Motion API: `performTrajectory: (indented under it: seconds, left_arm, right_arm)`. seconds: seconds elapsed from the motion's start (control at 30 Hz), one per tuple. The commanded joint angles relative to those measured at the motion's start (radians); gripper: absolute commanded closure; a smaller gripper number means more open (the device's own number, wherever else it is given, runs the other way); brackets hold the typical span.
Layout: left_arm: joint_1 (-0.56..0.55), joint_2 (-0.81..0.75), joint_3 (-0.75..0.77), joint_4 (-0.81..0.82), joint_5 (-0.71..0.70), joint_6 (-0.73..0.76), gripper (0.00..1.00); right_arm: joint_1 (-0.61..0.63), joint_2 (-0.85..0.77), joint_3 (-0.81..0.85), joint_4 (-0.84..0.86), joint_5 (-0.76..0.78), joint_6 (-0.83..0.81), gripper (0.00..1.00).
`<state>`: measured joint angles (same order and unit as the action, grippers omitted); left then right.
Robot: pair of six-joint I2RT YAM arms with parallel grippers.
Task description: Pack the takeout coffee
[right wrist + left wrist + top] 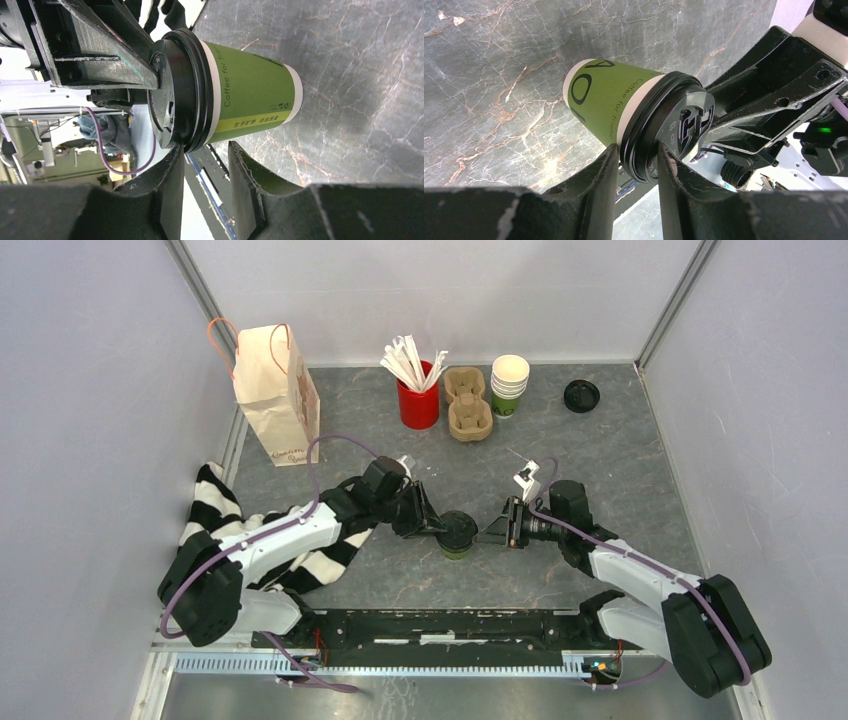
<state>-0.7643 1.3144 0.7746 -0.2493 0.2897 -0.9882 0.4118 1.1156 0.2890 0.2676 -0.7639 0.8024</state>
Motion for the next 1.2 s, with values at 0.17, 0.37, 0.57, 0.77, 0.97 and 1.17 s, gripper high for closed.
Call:
performTrajectory:
  seconds: [0.17, 0.37, 0.57, 0.77, 0.97, 1.17]
  left_arm:
    - [-0.015, 0.021, 0.045, -0.124, -0.042, 0.022, 0.57]
    - [-0.015, 0.039, 0.145, -0.131, -0.022, 0.046, 0.47]
    - [-0.015, 0.029, 0.219, -0.179, -0.022, 0.074, 0.32]
    - [-0.004, -0.035, 0.231, -0.268, -0.083, 0.127, 0.18]
    - [0.041, -0.042, 0.174, -0.214, -0.033, 0.091, 0.30]
    - [0.084, -0.018, 0.100, -0.088, 0.052, 0.069, 0.39]
  right_arm:
    - [0.005, 0.002, 0.181, -0.404, 0.181, -0.287, 0.48]
    - [0.004, -0.036, 0.293, -0.559, 0.080, -0.351, 0.43]
    - [0.006, -0.059, 0.372, -0.608, 0.105, -0.414, 0.26]
    - [0.039, -0.009, 0.545, -0.768, 0.258, -0.571, 0.05]
    - [0.045, 0.033, 0.512, -0.630, 0.140, -0.474, 0.04]
    - [0.044, 0.081, 0.453, -0.489, 0.074, -0.369, 0.04]
